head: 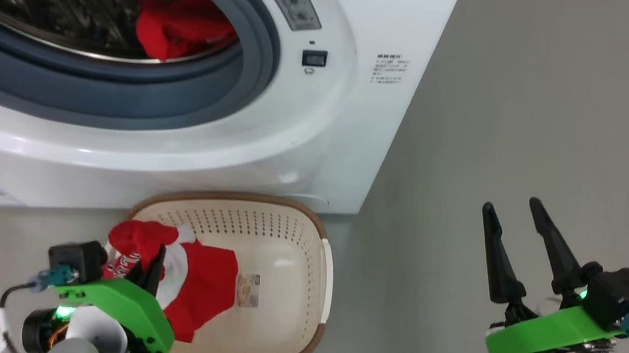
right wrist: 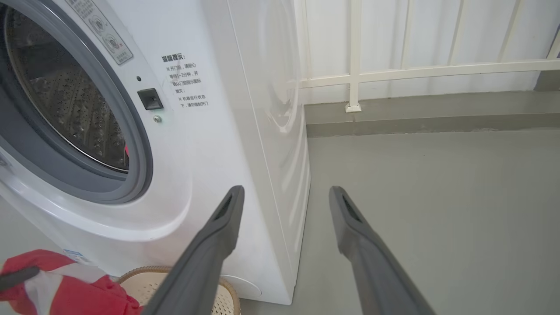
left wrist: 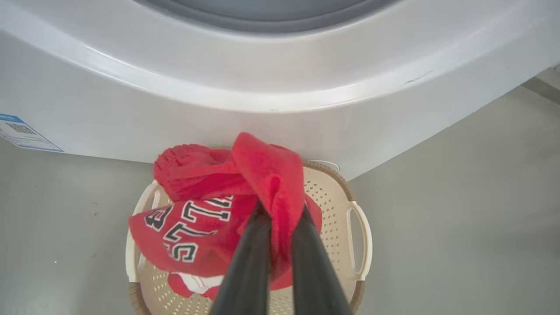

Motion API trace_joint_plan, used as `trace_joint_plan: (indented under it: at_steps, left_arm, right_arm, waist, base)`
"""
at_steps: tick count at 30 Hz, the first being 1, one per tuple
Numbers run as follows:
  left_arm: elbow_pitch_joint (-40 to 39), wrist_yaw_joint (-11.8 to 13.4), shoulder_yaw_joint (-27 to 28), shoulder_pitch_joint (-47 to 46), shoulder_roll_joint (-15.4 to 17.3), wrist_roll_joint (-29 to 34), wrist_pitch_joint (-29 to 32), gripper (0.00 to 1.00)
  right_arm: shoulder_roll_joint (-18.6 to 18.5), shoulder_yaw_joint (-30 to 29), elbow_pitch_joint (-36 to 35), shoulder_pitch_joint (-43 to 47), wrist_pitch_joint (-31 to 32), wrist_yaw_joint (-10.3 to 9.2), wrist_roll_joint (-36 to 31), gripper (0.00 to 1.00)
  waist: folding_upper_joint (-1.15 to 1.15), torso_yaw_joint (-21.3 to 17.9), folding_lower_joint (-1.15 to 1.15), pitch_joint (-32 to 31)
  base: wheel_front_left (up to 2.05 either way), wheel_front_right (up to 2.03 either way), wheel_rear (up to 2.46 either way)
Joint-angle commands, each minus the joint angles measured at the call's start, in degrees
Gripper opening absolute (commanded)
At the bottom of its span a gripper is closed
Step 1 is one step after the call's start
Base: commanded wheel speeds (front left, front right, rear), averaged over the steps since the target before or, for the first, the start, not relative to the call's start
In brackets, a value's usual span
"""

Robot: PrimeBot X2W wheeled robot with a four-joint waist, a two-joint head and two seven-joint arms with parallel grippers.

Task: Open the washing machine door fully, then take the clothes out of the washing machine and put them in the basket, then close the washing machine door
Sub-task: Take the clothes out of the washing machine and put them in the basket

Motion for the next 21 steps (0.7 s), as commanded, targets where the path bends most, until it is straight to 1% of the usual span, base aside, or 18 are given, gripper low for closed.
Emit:
trace_joint_plan:
  at_steps: [1, 6, 8, 13, 15, 19, 21]
  left_arm:
    - [1.84, -0.82, 1.36, -2.68, 0.7, -0.82, -0.17, 0.0]
    - [13.02, -2.76, 0.47, -8.7, 0.47, -1.29, 0.35, 0.0]
    - [17.07, -3.05, -0.37, -11.0, 0.46, -0.72, 0.71, 0.0]
    - [26.5, -4.54, -2.38, -16.27, 0.26, -0.06, 3.01, 0.0]
    - [29.56, -5.15, -3.33, -18.2, 0.37, 0.42, 4.05, 0.0]
    - [34.03, -6.17, -4.58, -21.37, 0.75, 1.03, 4.0, 0.0]
    - [36.07, -6.44, -4.2, -22.4, 0.77, 0.34, 3.78, 0.0]
  right_arm:
    - [-0.18, 0.98, -1.65, -1.45, -0.36, 0.37, -0.23, 1.0]
    - [0.04, 1.17, -1.89, -2.86, -0.36, 0.37, -0.41, 1.0]
    - [0.27, 1.31, -1.96, -3.25, -0.36, 0.37, -0.5, 1.0]
    - [0.77, 1.89, -2.08, -4.57, -0.36, 0.37, -0.46, 1.0]
    - [0.99, 2.15, -2.13, -5.1, -0.36, 0.37, -0.48, 1.0]
    - [1.27, 2.28, -2.07, -5.93, -0.36, 0.37, -0.31, 1.0]
    - [1.44, 2.26, -1.86, -6.09, -0.36, 0.37, -0.24, 1.0]
  waist:
    - [0.0, -1.16, 0.0, 2.89]
    - [0.0, -1.73, 0.0, 5.78]
    - [0.0, -1.9, 0.0, 6.77]
    - [0.0, -2.59, 0.0, 9.09]
    - [0.0, -2.97, 0.0, 9.94]
    - [0.0, -3.68, 0.0, 11.35]
    - [0.0, -3.98, 0.0, 11.68]
  base:
    - [0.0, 0.0, 0.0]
    - [0.0, 0.0, 0.0]
    - [0.0, 0.0, 0.0]
    - [0.0, 0.0, 0.0]
    - [0.0, 0.0, 0.0]
    - [0.0, 0.0, 0.0]
    - [0.0, 0.0, 0.0]
